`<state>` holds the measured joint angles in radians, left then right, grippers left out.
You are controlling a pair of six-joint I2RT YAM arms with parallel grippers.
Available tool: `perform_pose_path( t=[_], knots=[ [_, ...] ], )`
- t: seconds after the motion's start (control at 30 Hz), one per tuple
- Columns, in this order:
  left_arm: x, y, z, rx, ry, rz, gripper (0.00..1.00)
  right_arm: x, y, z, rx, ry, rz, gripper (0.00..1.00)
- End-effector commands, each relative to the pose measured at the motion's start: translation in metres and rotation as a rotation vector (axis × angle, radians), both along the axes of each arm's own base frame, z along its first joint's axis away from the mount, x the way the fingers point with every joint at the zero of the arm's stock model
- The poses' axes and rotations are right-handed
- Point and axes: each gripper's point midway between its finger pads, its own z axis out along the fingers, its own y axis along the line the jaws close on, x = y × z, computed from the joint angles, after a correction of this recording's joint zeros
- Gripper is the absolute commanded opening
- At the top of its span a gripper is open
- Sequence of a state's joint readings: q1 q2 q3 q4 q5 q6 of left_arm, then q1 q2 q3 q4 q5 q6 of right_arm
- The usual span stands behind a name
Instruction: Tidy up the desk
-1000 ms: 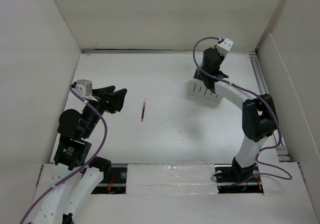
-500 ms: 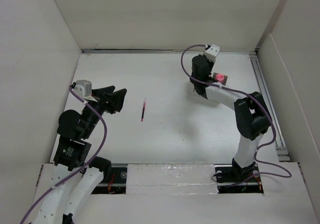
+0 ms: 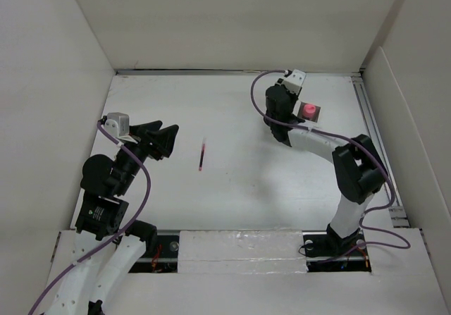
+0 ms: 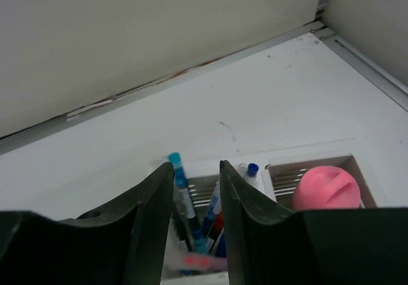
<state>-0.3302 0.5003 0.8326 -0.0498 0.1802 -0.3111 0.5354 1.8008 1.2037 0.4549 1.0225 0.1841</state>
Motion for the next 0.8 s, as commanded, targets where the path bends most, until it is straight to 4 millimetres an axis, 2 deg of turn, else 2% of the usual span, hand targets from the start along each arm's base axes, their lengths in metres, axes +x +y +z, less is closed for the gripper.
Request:
perform_pose_path(
  t=[0.0,0.03,0.13,0.17,0.2,0.23,0.27,0.33,0.37,0.4,0.43,0.47,0.5,0.57,0.6,0.67,0.73,0.77],
  knots=[
    [-0.002,-0.003,0.012,-0.008,-0.048,-0.018,0.54,-0.014,0.036,0.046,0.115,-0.101,0.133,0.41],
    [-0.002,-0.002,0.012,-0.008,-0.047,-0.013,0.54,-0.017,0.049,0.04,0.134,-0.074,0.181,0.39],
    [-0.002,-0.003,0.012,-0.007,-0.047,-0.019,0.54,-0.029,0.111,0.025,0.195,-0.015,0.395,0.27],
    [-0.002,-0.003,0.011,-0.008,-0.043,-0.018,0.54,-0.033,0.129,0.022,0.206,-0.002,0.449,0.14],
    [-0.002,-0.003,0.012,-0.007,-0.047,-0.018,0.54,-0.045,0.165,0.003,0.201,0.055,0.55,0.08],
    [-0.001,-0.003,0.011,-0.006,-0.042,-0.015,0.54,-0.051,0.183,-0.007,0.207,0.084,0.597,0.0],
    [0.0,-0.002,0.012,-0.007,-0.042,-0.013,0.54,-0.057,0.201,-0.017,0.205,0.114,0.637,0.0],
    [-0.002,-0.002,0.013,-0.006,-0.049,-0.017,0.54,-0.079,0.258,-0.053,0.176,0.209,0.74,0.0],
    [-0.002,-0.002,0.013,-0.006,-0.049,-0.017,0.54,-0.079,0.258,-0.053,0.176,0.21,0.74,0.0],
    [-0.002,-0.002,0.013,-0.008,-0.05,-0.013,0.54,-0.09,0.28,-0.068,0.158,0.251,0.776,0.0],
    [-0.002,-0.001,0.013,-0.009,-0.049,-0.01,0.54,-0.098,0.297,-0.079,0.142,0.281,0.808,0.06],
    [-0.002,-0.001,0.013,-0.009,-0.049,-0.01,0.54,-0.099,0.297,-0.082,0.139,0.294,0.81,0.06],
    [-0.003,-0.002,0.014,-0.008,-0.052,-0.014,0.54,-0.1,0.306,-0.09,0.133,0.311,0.82,0.2],
    [-0.005,-0.001,0.014,-0.01,-0.058,-0.016,0.54,-0.106,0.315,-0.102,0.121,0.353,0.849,0.32],
    [-0.005,0.0,0.015,-0.011,-0.059,-0.01,0.54,-0.105,0.321,-0.106,0.127,0.365,0.856,0.42],
    [-0.004,-0.001,0.016,-0.011,-0.06,-0.013,0.54,-0.108,0.324,-0.118,0.119,0.408,0.869,0.49],
    [-0.006,-0.001,0.017,-0.012,-0.065,-0.017,0.54,-0.107,0.329,-0.129,0.115,0.437,0.869,0.51],
    [-0.006,-0.001,0.016,-0.011,-0.064,-0.017,0.53,-0.109,0.325,-0.139,0.103,0.474,0.85,0.51]
  ],
)
